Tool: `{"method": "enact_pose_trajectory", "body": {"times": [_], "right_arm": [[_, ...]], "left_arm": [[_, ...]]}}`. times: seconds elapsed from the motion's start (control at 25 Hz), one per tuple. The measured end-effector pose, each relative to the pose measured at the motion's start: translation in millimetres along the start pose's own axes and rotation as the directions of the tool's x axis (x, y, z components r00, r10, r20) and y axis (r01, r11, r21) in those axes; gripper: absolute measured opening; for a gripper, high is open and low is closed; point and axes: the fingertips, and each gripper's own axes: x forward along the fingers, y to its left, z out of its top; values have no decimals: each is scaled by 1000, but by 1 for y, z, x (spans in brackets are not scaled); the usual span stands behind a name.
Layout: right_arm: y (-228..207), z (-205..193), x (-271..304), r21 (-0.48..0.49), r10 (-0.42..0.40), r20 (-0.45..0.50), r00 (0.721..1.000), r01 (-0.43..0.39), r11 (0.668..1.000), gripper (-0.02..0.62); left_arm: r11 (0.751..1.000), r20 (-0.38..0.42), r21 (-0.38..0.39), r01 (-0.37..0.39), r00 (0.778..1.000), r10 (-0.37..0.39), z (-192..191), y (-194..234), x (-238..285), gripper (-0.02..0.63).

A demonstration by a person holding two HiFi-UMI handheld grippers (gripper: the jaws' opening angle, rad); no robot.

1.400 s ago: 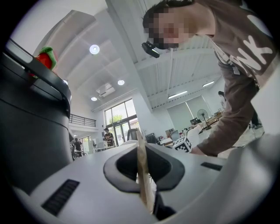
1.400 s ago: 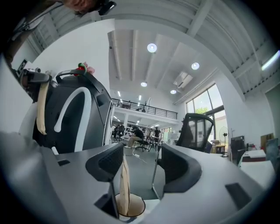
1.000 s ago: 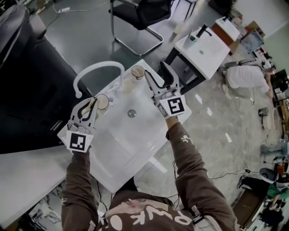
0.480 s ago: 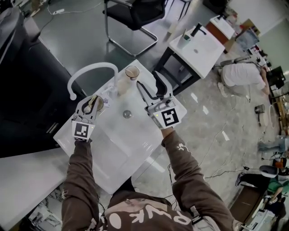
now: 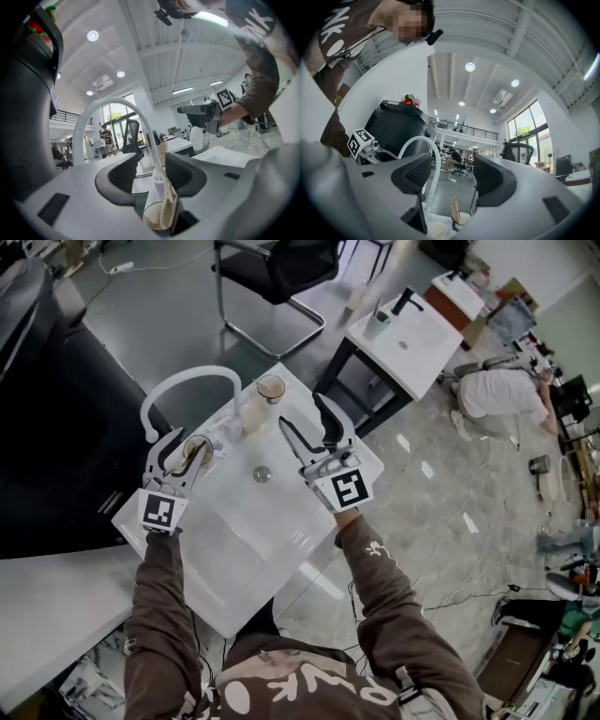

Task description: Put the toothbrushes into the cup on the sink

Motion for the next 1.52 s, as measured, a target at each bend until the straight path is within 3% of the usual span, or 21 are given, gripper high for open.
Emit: {"method": "enact_pose_trajectory", "body": {"times": [0.24,0.4,0.88,1.04,1.2,1.52], "right_arm": [[26,47,-19,0,33,104,994,-33,999,307],[58,88,-67,-35,59,112,992,-55,998,313],[201,244,-309,-101,124,182,975,-107,989,327],[246,251,-375,-175,175,16,984,-170,970,327],[276,270,-414,-140,198,35,980,-191,971,325],[309,286,-455,-190,185,-19,983,-185,964,313]], "left_arm": [[1000,52,-1,-29,998,29,60,-8,-41,198],[998,99,26,-54,994,51,120,-36,-90,198],[987,216,152,-59,976,26,310,-245,-298,198],[988,197,143,-63,980,34,337,-301,-360,198],[986,197,155,-68,980,36,353,-333,-400,198],[990,204,137,-40,979,11,355,-358,-438,198]]}}
